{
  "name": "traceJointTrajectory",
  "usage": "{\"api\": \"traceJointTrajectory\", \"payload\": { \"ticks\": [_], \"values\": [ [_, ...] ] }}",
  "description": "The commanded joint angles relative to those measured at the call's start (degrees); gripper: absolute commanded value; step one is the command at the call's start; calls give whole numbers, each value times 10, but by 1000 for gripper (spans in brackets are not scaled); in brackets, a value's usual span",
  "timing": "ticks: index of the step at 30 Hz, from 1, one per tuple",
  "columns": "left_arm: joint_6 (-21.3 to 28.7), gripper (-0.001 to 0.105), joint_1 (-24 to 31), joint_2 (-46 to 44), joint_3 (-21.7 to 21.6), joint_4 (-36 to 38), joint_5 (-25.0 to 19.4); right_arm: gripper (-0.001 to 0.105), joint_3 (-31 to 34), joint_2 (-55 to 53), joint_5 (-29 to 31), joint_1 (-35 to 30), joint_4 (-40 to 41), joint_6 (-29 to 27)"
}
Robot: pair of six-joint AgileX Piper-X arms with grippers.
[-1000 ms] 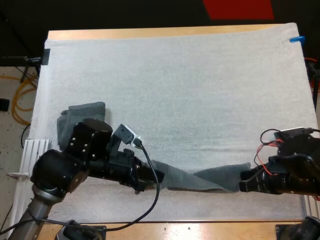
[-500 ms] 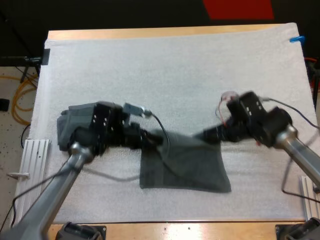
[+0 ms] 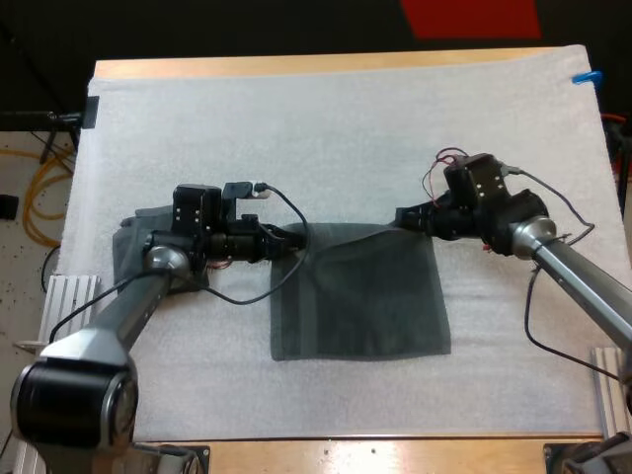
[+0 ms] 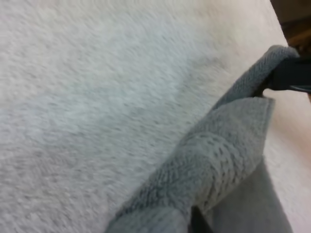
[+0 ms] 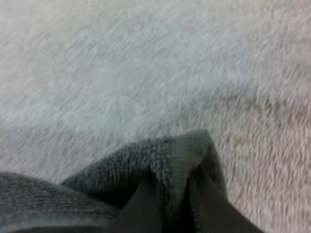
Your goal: Pick towel from pile fold and stack
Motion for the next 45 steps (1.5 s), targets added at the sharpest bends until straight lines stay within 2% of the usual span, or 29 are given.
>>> {"api": "traceJointTrajectory", "payload": {
  "ticks": [1, 4, 11, 13, 15, 17, 18, 20, 22, 26, 28, 30, 33, 35, 38, 41, 45],
  "values": [
    [-6, 0, 3, 5, -2, -24, 9, 0, -4, 6, 15, -3, -19, 0],
    [-5, 0, 8, 19, -2, -52, 8, 0, -4, 18, 39, -3, -30, 0],
    [-5, 0, 10, 24, -2, -76, 9, 0, -4, 27, 40, -3, -31, 0],
    [-5, 5, 10, 24, -2, -76, 9, 2, -4, 27, 44, -3, -32, 0],
    [-5, 12, 10, 24, -2, -76, 9, 12, -4, 27, 42, -3, -36, 0],
    [-5, 27, 11, 24, -2, -76, 9, 36, -6, 27, 42, -3, -41, 0],
    [-6, 32, 11, 24, -2, -76, 9, 42, -6, 27, 42, -3, -43, 0],
    [-14, 47, 11, 24, -4, -76, 9, 68, -9, 27, 43, -4, -44, -7],
    [-21, 52, 11, 24, -11, -76, 14, 72, -14, 27, 42, -4, -44, -27],
    [-26, 52, 13, 13, -35, -70, 48, 68, -20, 4, 42, -4, -45, -63],
    [-22, 52, 15, -6, -41, -62, 42, 66, -20, -15, 42, -4, -43, -84],
    [-5, 52, 16, -31, -43, -51, 19, 66, -20, -38, 42, -4, -40, -96],
    [44, 52, 16, -91, -43, -11, -56, 66, -20, -71, 42, -4, -30, -104],
    [82, 52, 16, -138, -43, 34, -120, 66, -20, -95, 42, -4, -14, -108],
    [139, 52, 16, -201, -43, 115, -182, 66, -20, -120, 37, -4, 27, -108],
    [186, 52, 16, -254, -43, 206, -226, 66, -20, -137, 33, -4, 92, -108],
    [218, 52, 16, -320, -43, 311, -269, 66, -20, -161, 27, -3, 179, -111]
  ]
}}
